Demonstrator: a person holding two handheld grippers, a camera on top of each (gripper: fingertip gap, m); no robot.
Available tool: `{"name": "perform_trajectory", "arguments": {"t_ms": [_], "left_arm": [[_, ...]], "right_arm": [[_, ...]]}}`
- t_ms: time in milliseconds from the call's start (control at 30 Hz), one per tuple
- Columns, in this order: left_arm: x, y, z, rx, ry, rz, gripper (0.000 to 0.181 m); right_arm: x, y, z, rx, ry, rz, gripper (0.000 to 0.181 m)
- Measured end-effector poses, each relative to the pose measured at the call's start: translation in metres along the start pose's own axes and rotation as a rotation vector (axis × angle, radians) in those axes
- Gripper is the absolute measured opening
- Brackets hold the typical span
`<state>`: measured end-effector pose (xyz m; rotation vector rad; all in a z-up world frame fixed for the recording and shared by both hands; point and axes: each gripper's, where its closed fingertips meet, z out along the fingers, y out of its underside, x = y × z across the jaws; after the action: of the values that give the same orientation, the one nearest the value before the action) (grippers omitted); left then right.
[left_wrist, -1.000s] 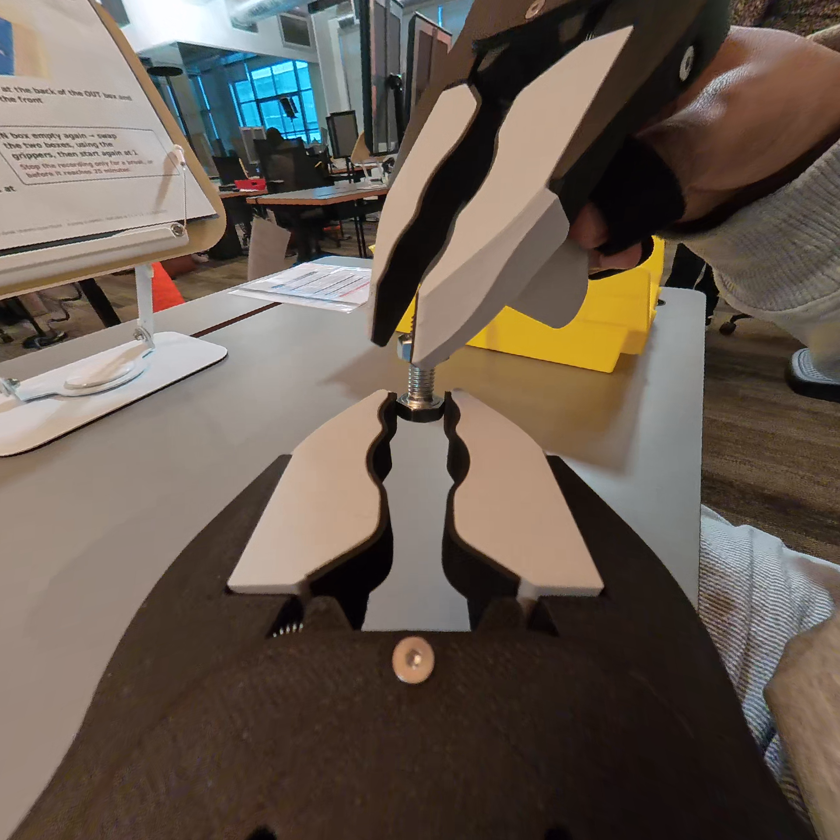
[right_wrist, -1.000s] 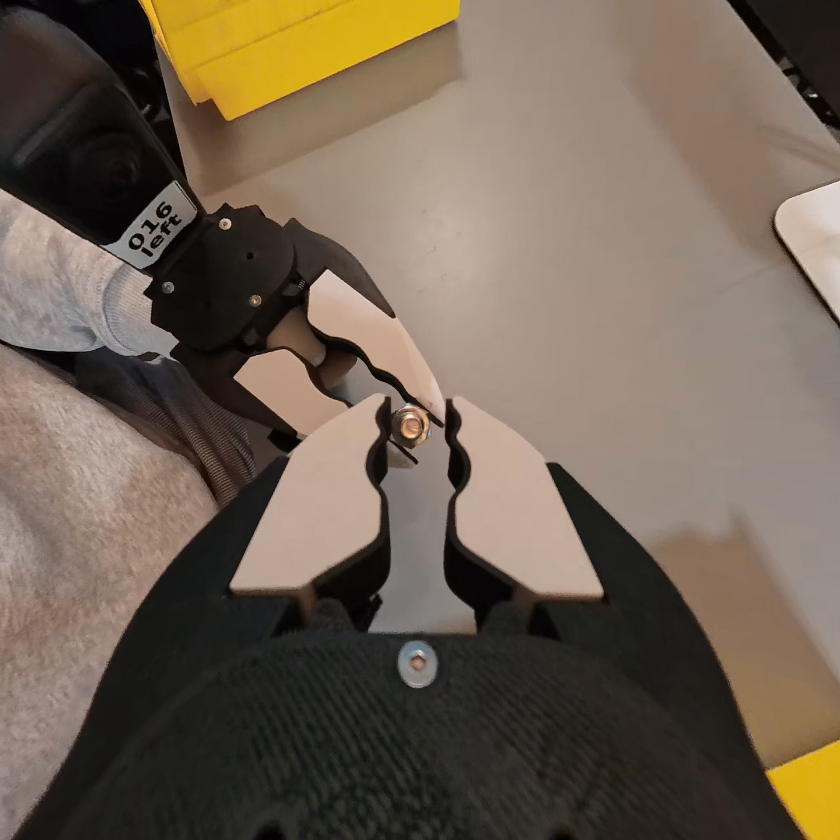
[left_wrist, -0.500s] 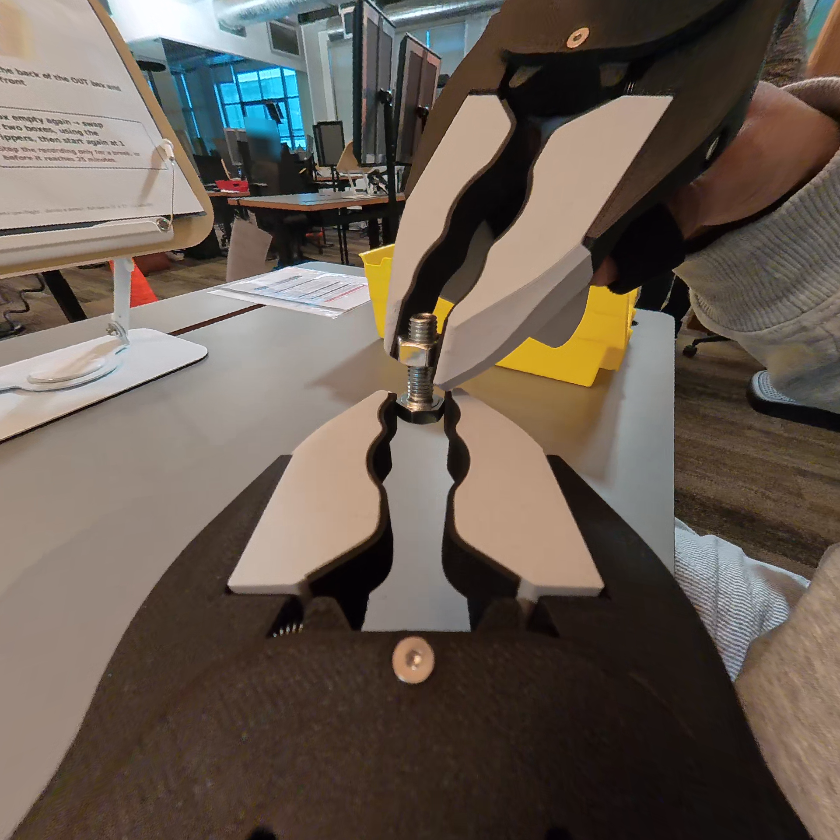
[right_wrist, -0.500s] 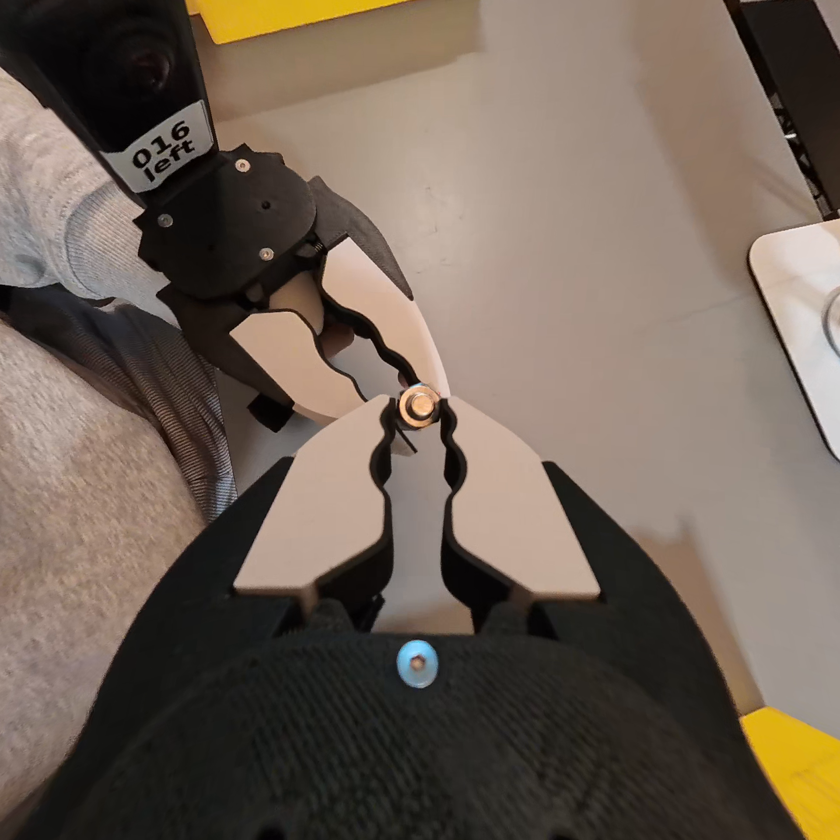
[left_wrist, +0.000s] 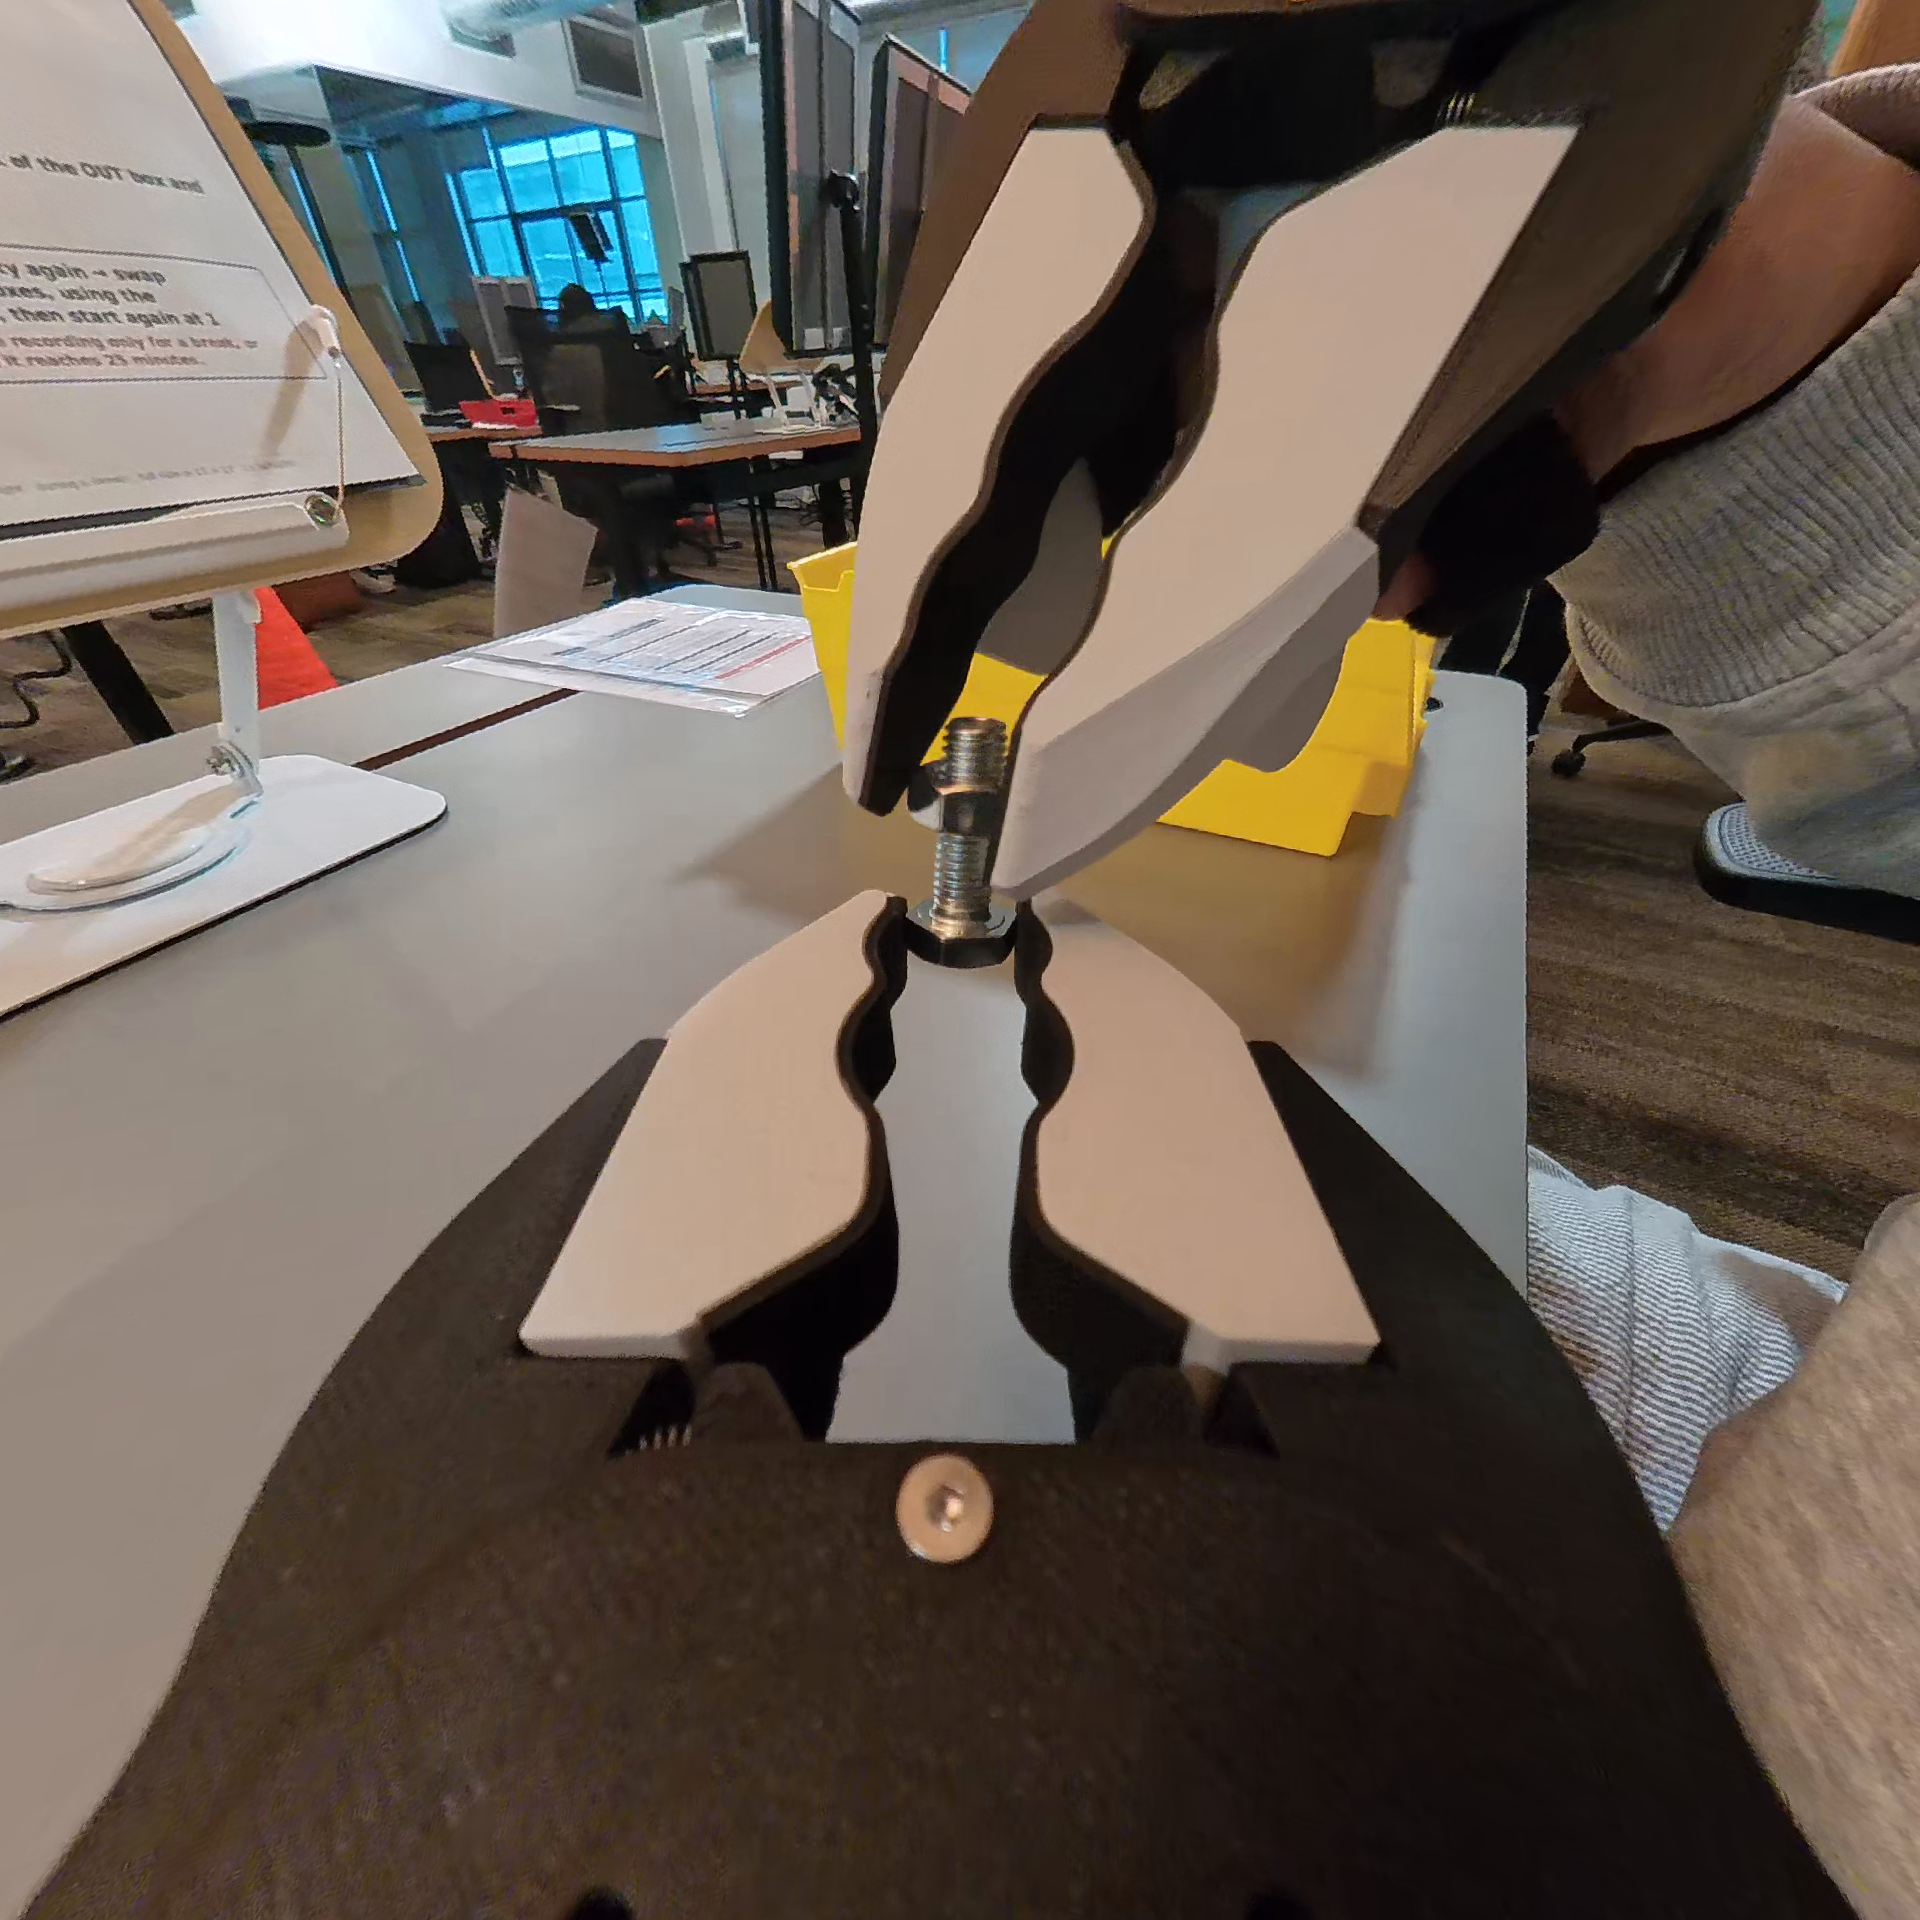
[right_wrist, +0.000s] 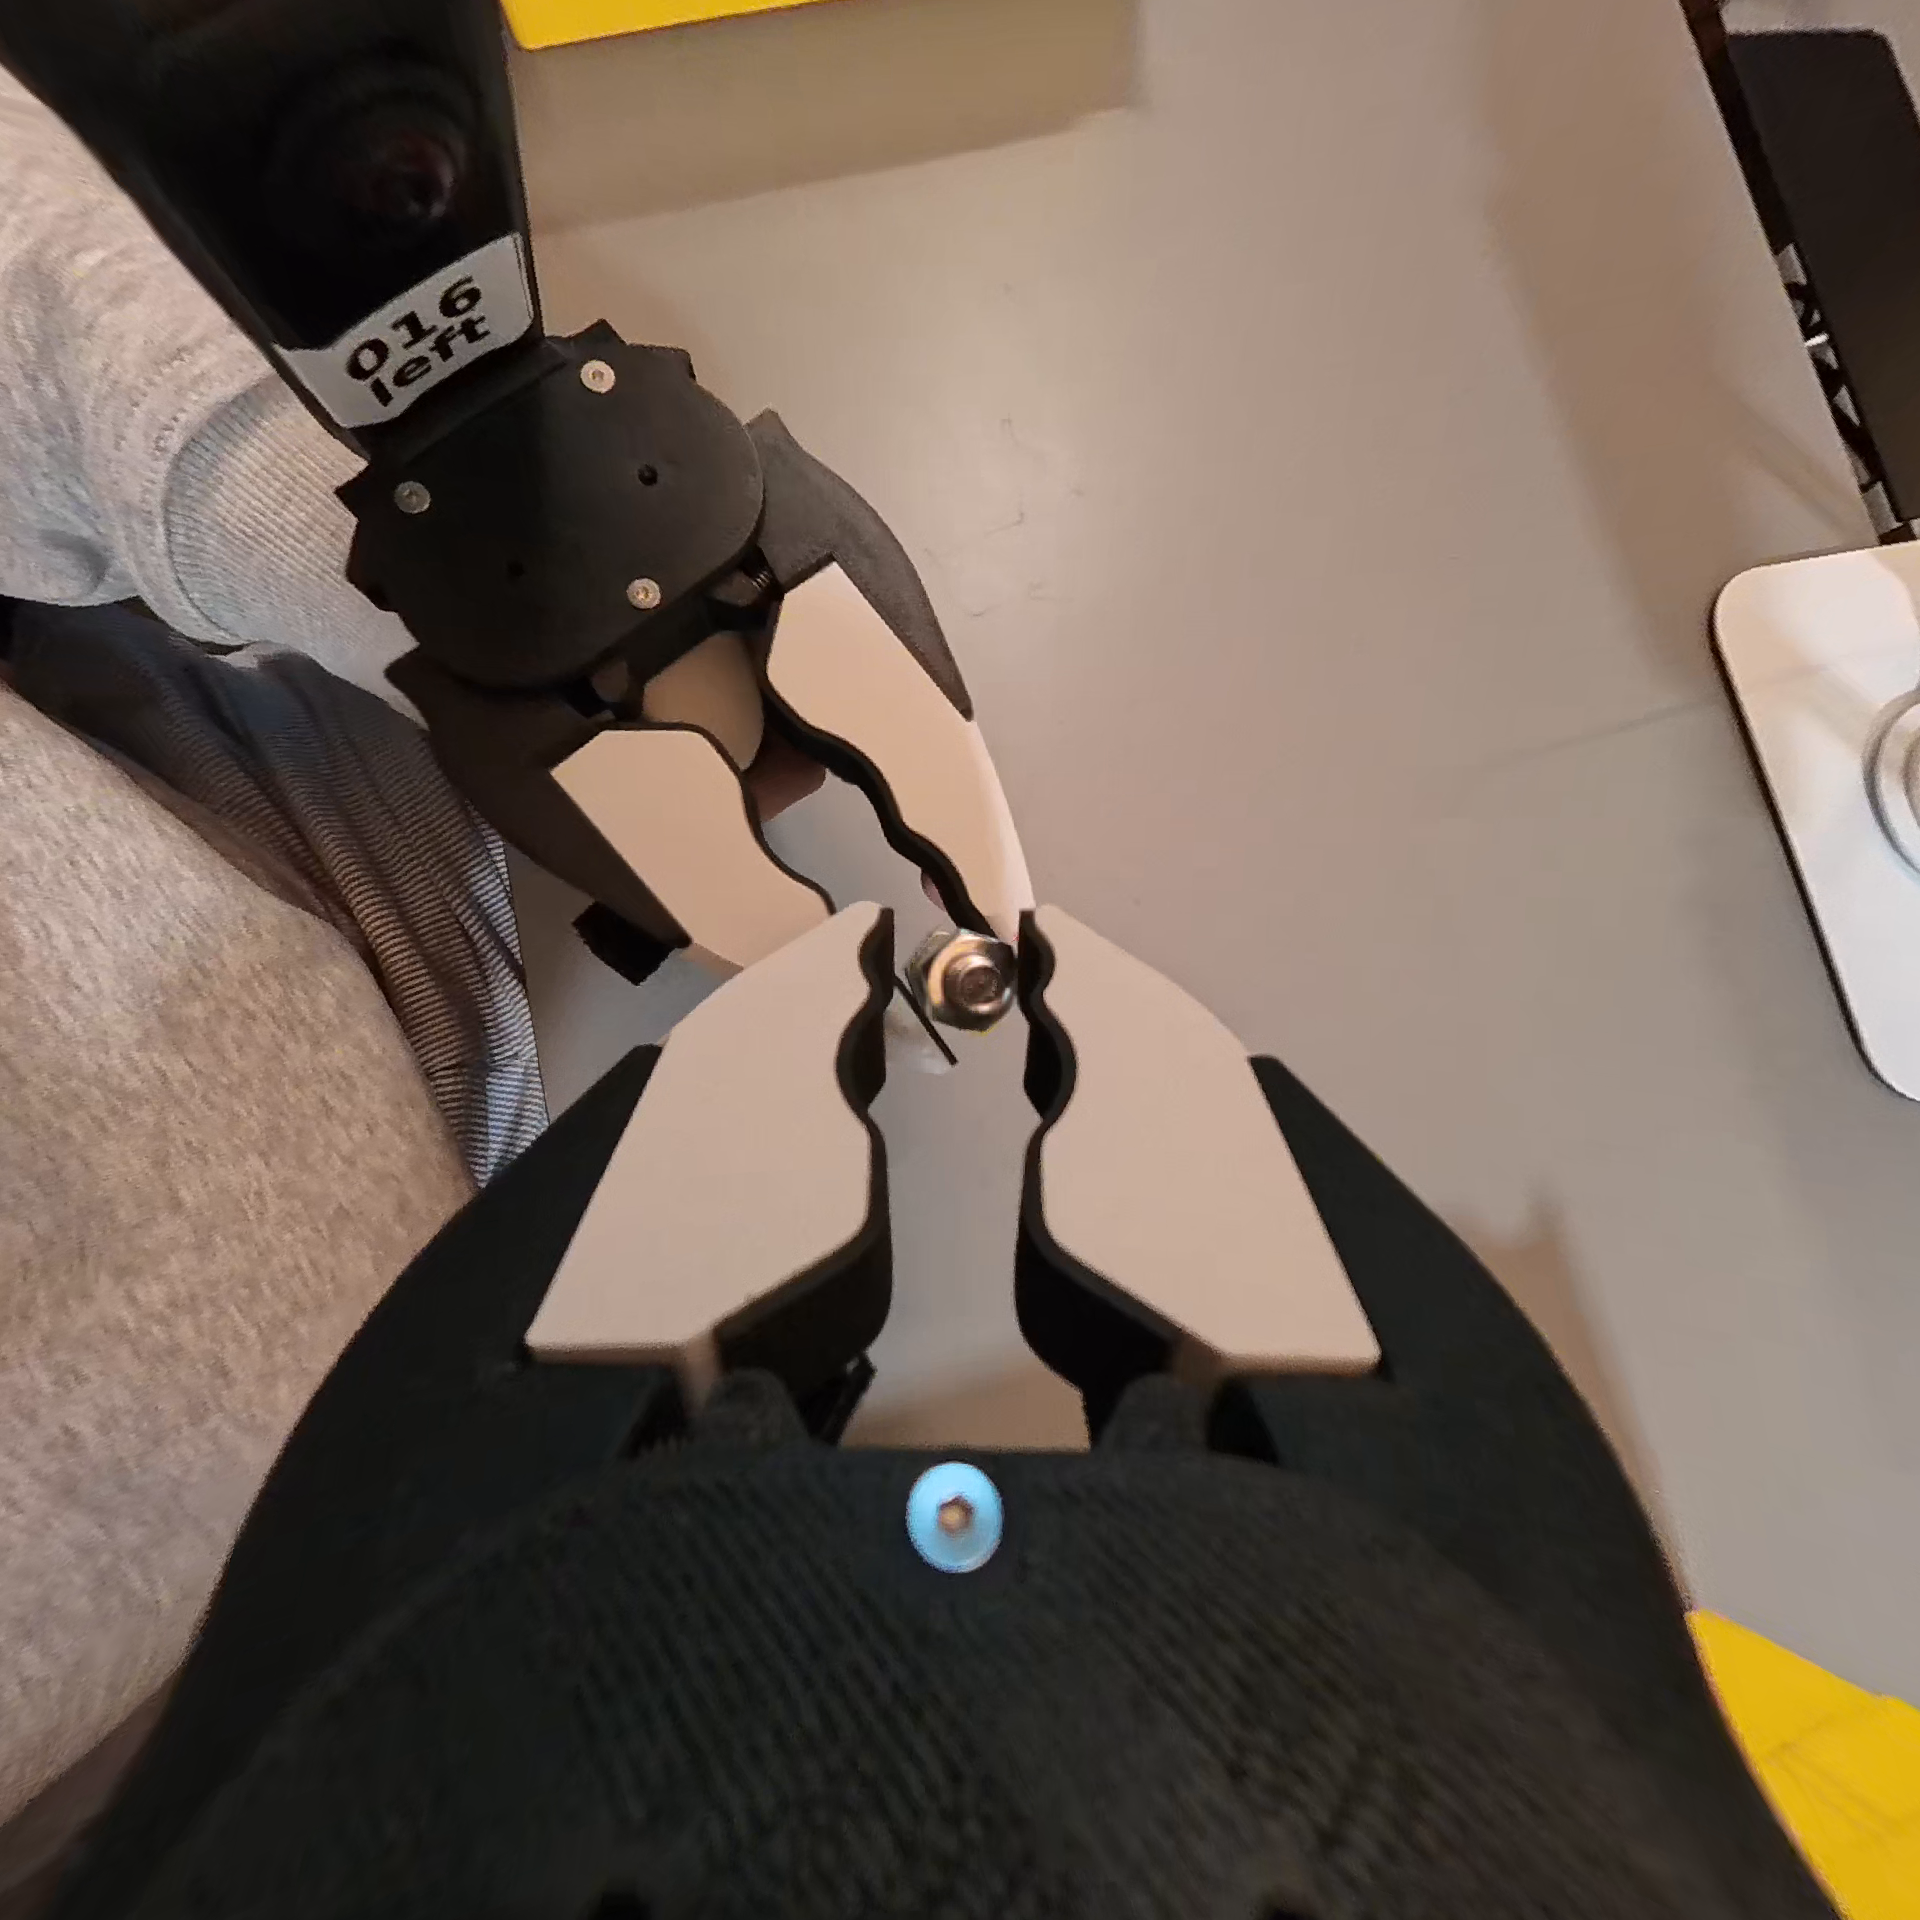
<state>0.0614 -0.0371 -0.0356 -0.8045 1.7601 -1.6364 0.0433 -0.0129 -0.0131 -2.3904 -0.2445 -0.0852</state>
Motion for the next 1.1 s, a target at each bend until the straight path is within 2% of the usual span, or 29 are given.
{"name": "perform_trajectory", "arguments": {"t_ms": [400, 667, 1100], "left_arm": [[-0.006, 0.0, -0.001, 0.004, -0.021, -0.03, 0.021], [-0.02, -0.003, -0.005, 0.042, -0.056, -0.121, 0.021], [-0.009, -0.003, -0.003, 0.042, -0.023, -0.062, 0.021]], "right_arm": [[-0.008, -0.007, -0.004, 0.022, -0.018, -0.009, 0.018], [-0.002, 0.001, -0.009, -0.017, 0.001, 0.008, 0.013], [0.006, 0.005, -0.009, -0.02, 0.017, 0.044, 0.013]]}}
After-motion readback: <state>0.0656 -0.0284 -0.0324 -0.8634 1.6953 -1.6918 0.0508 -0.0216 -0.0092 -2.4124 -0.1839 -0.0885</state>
